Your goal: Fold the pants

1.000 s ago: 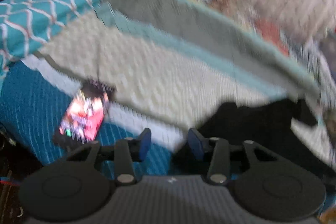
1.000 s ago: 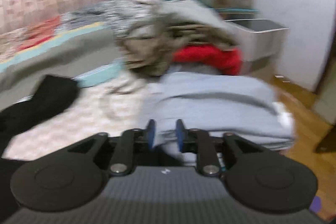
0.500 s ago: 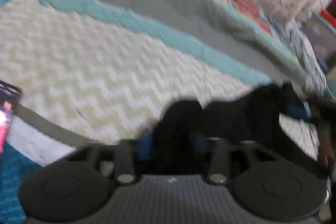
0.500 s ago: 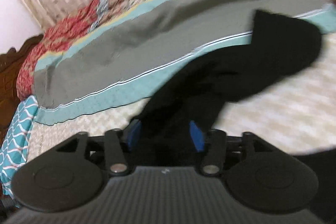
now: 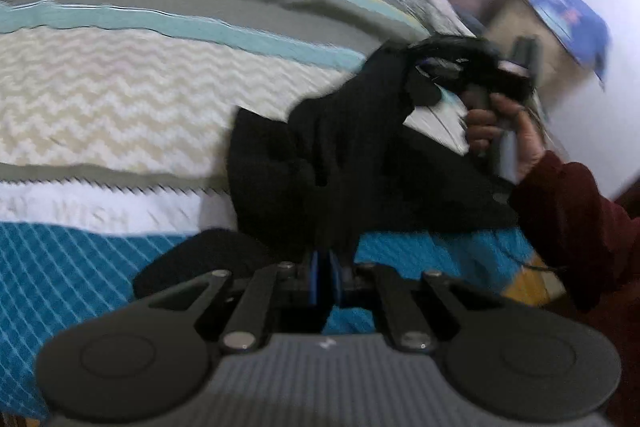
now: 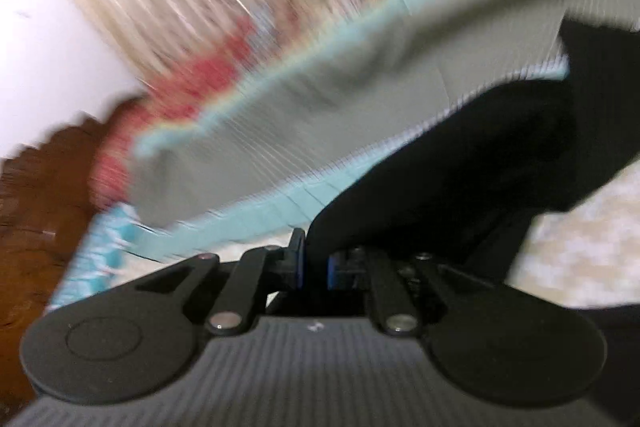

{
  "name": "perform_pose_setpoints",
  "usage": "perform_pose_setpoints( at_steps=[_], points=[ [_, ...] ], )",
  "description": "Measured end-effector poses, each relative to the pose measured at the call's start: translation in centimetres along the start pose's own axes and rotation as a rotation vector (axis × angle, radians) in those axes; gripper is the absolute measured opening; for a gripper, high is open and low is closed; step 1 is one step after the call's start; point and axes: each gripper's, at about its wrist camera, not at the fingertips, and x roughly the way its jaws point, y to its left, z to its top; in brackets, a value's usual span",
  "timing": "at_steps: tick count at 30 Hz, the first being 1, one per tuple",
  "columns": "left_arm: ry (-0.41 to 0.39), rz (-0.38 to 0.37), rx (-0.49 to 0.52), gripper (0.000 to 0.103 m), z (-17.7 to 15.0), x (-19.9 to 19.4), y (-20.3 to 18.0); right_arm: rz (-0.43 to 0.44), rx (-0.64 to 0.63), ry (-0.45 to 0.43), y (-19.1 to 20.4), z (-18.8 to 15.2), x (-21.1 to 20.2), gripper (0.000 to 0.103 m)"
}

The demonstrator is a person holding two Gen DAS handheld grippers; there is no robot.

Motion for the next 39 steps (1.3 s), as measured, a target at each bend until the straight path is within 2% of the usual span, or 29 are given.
perform_pose_setpoints(
  at_steps=[2, 5, 7, 9, 11, 14, 18, 19, 20, 21, 22, 23, 25, 28, 30, 33, 34, 35, 36, 37, 38, 39],
  points=[
    [0.047, -0.020, 0.035, 0.011, -0.7, 0.1, -0.7, -0.022, -0.017, -0.041, -1.3, -1.4, -5.5, 0.013],
    [0.065, -0.019, 0.079, 0.023, -0.7, -0.6, -0.9, -0.155, 0.018, -0.008, -4.4, -4.4, -10.3, 0.013],
    [0.016, -0.015, 0.062, 0.036, 0.4, -1.9, -0.2, -0.236, 0.089, 0.040, -6.7, -6.5, -11.4, 0.013],
    [-0.071, 0.000, 0.000, 0.055, 2.6, -3.2, 1.1, -0.269, 0.177, 0.075, -8.3, -8.5, -12.0, 0.013],
    [-0.144, -0.010, -0.090, 0.061, 5.5, -3.4, 2.9, -0.269, 0.229, 0.072, -8.8, -10.3, -12.1, 0.014],
    [-0.149, 0.009, -0.192, 0.074, 9.0, -0.2, 5.3, -0.268, 0.268, 0.021, -8.0, -10.9, -11.4, 0.016],
    [-0.022, 0.042, -0.230, 0.074, 10.9, 6.6, 6.4, -0.269, 0.269, 0.009, -8.6, -10.9, -13.7, 0.017],
    [0.029, 0.056, -0.229, 0.073, 11.0, 8.6, 6.5, -0.270, 0.267, 0.011, -8.4, -10.8, -13.8, 0.017],
    [0.074, 0.061, -0.233, 0.063, 10.7, 10.3, 6.6, -0.271, 0.270, 0.013, -8.4, -10.6, -13.7, 0.017],
    [0.107, 0.055, -0.237, 0.032, 9.6, 11.3, 6.1, -0.271, 0.272, 0.015, -8.8, -10.3, -13.6, 0.017],
    [0.139, 0.052, -0.245, 0.014, 9.1, 12.4, 6.0, -0.271, 0.272, 0.018, -9.2, -10.2, -13.9, 0.017],
    [0.153, 0.036, -0.265, 0.007, 9.0, 12.9, 6.1, -0.273, 0.268, 0.022, -9.2, -10.1, -14.0, 0.019],
    [0.090, 0.055, -0.249, 0.007, 9.8, 11.4, 5.8, -0.282, 0.222, 0.024, -8.7, -9.6, -13.9, 0.019],
    [-0.061, 0.098, -0.206, 0.007, 13.0, 7.3, 6.2, -0.211, 0.142, -0.016, -6.2, -7.6, -13.2, 0.016],
    [-0.154, 0.153, -0.197, 0.007, 16.0, 4.6, 7.3, -0.165, 0.101, -0.033, -4.2, -5.9, -11.8, 0.016],
    [-0.317, 0.321, -0.172, 0.007, 20.8, 0.2, 8.6, -0.103, 0.026, -0.018, -0.6, -2.6, -6.8, 0.018],
    [-0.390, 0.405, -0.186, 0.007, 22.4, -1.3, 9.2, -0.087, 0.017, -0.019, 0.6, -1.7, -4.8, 0.021],
    [-0.435, 0.487, -0.197, 0.012, 23.3, -2.0, 9.7, -0.077, 0.004, -0.016, 1.9, -0.9, -2.3, 0.034],
    [-0.456, 0.561, -0.208, 0.024, 24.0, -2.3, 10.2, -0.085, -0.017, -0.006, 2.8, -0.5, -0.2, 0.045],
    [-0.434, 0.618, -0.229, 0.038, 24.4, -2.0, 10.8, -0.108, -0.044, 0.000, 3.4, -0.5, 1.5, 0.062],
    [-0.388, 0.658, -0.244, 0.054, 24.2, -1.6, 11.5, -0.154, -0.088, 0.006, 4.2, -0.8, 3.2, 0.063],
    [-0.351, 0.671, -0.241, 0.048, 23.3, -1.3, 11.8, -0.184, -0.126, 0.020, 4.5, -1.4, 3.9, 0.063]
  ],
)
